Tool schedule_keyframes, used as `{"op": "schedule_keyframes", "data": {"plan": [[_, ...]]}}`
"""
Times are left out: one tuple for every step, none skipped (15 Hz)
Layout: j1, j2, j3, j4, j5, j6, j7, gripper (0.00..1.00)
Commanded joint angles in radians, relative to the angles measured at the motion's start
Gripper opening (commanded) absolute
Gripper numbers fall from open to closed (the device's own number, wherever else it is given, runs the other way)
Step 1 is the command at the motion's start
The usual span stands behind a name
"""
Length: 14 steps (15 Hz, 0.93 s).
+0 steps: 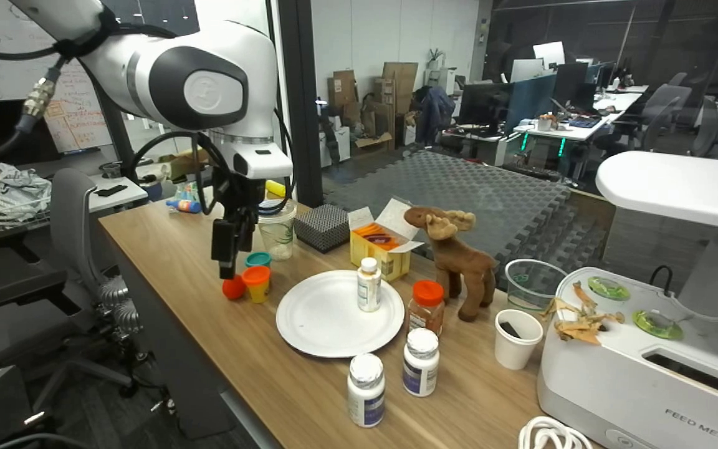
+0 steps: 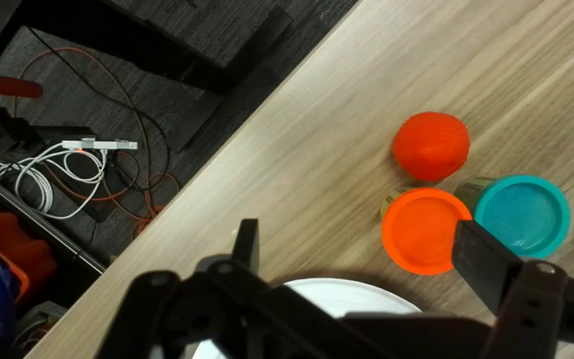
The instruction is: Pile up the plastic cups and put all the containers on the white plate
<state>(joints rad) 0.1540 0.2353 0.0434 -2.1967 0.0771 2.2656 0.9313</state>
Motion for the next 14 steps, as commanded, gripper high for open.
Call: {"op": "schedule_keyframes", "data": {"plan": [[0.0, 0.001, 0.001, 0.002, 0.0, -0.002, 0.0, 1.0], [0.0, 0.002, 0.001, 0.002, 0.0, -0.002, 0.0, 1.0], [0.0, 0.002, 0.001, 0.002, 0.0, -0.002, 0.0, 1.0], [0.0, 0.002, 0.001, 0.002, 0.0, -0.002, 0.0, 1.0], [0.0, 0.002, 0.001, 0.002, 0.0, -0.002, 0.0, 1.0], [0.001, 0.01, 0.002, 0.004, 0.033, 0.007, 0.047, 1.0], [0.006, 0.012, -0.001, -0.001, 0.048, 0.036, 0.098, 1.0], [0.016, 0.018, -0.005, -0.005, 0.048, 0.064, 0.169, 1.0], [0.021, 0.029, -0.004, -0.003, 0.053, 0.089, 0.217, 1.0], [0.027, 0.048, -0.005, 0.004, 0.051, 0.118, 0.273, 1.0], [0.033, 0.067, -0.008, 0.01, 0.045, 0.147, 0.327, 1.0], [0.04, 0.087, -0.014, 0.016, 0.032, 0.181, 0.386, 1.0], [0.048, 0.103, -0.022, 0.018, 0.023, 0.214, 0.442, 1.0], [0.059, 0.12, -0.031, 0.018, 0.011, 0.255, 0.498, 1.0]]}}
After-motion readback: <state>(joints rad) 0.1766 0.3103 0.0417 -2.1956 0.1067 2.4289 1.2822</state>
